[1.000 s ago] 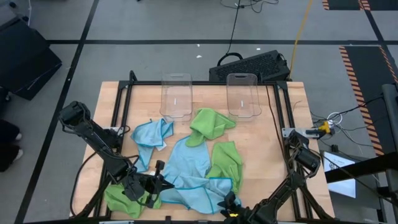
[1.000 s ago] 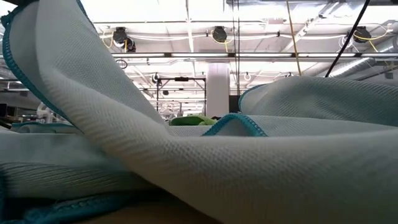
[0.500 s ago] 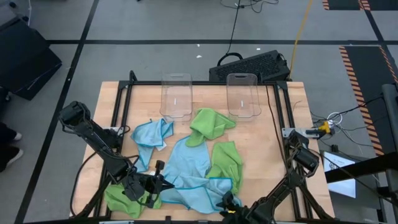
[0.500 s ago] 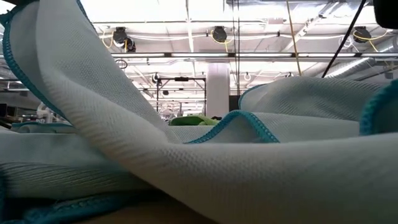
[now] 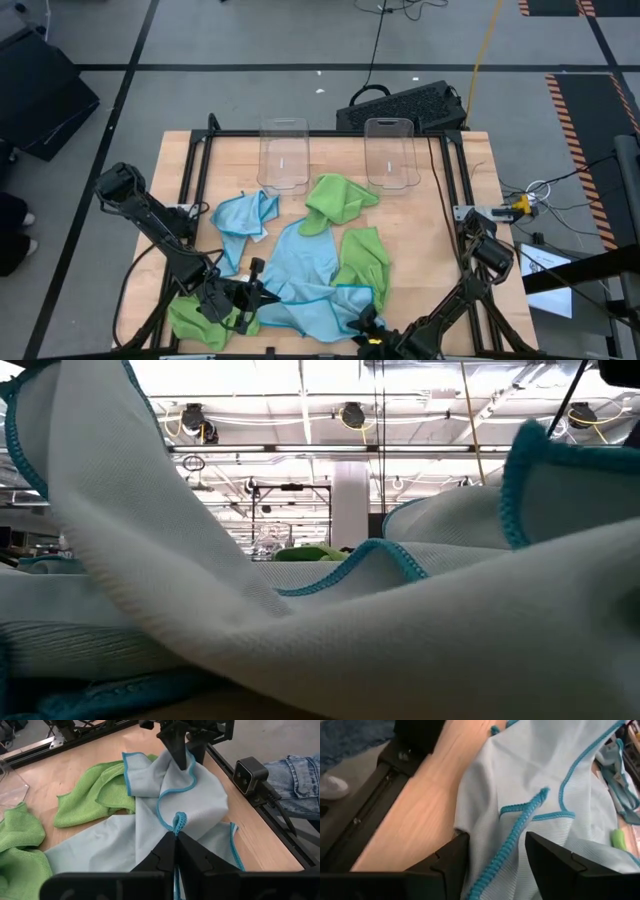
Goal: Fold microfiber towels
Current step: Fold the right blue microfiber towel
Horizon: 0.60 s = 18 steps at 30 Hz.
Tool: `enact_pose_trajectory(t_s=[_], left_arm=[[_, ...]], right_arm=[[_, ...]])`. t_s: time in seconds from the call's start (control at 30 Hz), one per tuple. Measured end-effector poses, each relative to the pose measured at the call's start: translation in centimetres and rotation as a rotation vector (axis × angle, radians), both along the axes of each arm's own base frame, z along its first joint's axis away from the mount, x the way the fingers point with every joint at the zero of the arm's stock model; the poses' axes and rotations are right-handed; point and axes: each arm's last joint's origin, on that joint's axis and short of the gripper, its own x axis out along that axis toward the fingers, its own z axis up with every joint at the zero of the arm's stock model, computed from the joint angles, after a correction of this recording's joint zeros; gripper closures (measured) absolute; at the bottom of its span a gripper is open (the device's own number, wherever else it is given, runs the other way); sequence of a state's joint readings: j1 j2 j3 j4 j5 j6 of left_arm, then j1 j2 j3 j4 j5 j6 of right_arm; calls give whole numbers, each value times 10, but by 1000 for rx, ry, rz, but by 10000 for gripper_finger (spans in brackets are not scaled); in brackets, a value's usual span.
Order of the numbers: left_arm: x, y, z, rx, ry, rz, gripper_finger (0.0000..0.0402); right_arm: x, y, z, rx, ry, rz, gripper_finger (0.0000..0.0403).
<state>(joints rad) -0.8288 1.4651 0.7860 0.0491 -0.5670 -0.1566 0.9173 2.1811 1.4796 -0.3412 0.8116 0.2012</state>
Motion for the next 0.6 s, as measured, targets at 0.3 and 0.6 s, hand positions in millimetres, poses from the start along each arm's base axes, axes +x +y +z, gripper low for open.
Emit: enact_pose_trajectory(t_s=[0.3, 0.6], left_arm=[[0, 0, 0, -3, -3, 0, 388], [0, 0, 0, -3, -4, -1, 397]], right_arm=[[1, -1, 13, 135, -45, -91, 238], [4, -5, 20, 219, -70, -155, 224]])
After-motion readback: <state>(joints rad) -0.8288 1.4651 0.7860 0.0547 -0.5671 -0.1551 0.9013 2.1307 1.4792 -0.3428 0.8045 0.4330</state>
